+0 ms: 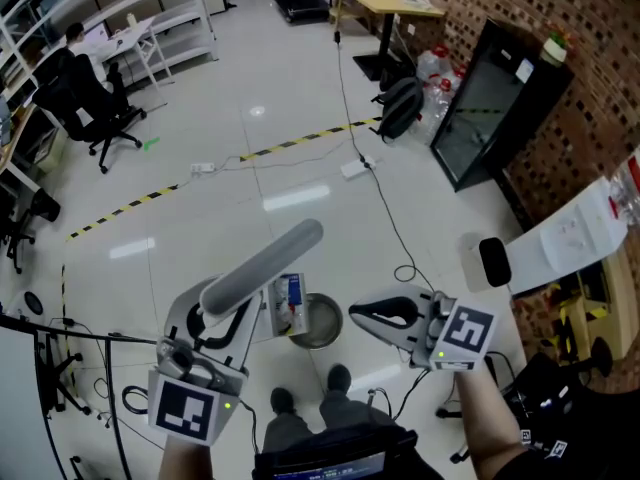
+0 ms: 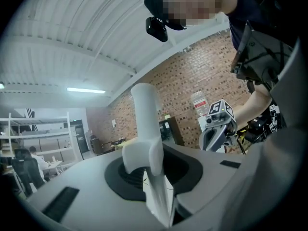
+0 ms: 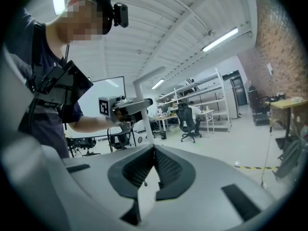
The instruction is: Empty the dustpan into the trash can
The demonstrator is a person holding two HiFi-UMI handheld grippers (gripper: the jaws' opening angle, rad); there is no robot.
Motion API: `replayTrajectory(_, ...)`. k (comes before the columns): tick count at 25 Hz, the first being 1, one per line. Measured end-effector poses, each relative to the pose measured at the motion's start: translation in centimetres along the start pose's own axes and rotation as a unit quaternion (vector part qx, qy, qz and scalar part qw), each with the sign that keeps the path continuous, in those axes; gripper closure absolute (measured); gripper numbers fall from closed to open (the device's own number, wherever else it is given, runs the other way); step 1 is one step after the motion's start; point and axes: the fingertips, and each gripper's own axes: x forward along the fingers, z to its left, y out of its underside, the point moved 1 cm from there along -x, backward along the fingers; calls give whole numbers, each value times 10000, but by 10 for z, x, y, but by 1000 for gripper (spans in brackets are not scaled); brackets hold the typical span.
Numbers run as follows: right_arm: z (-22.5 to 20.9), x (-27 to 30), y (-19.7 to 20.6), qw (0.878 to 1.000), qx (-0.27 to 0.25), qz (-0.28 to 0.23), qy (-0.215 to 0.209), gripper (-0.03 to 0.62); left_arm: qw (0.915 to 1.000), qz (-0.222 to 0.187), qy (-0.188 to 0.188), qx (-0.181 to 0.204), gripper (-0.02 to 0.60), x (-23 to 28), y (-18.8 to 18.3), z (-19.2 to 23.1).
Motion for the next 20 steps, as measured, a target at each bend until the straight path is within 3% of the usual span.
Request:
replayTrajectory(10, 40, 5, 9, 9999, 2, 83, 144, 586, 9981, 117, 420, 430, 512, -22, 10, -44)
replayTrajectory(20, 102, 29, 14, 9983, -75, 262, 524, 586, 9935, 28, 970, 601, 512, -70, 24, -61)
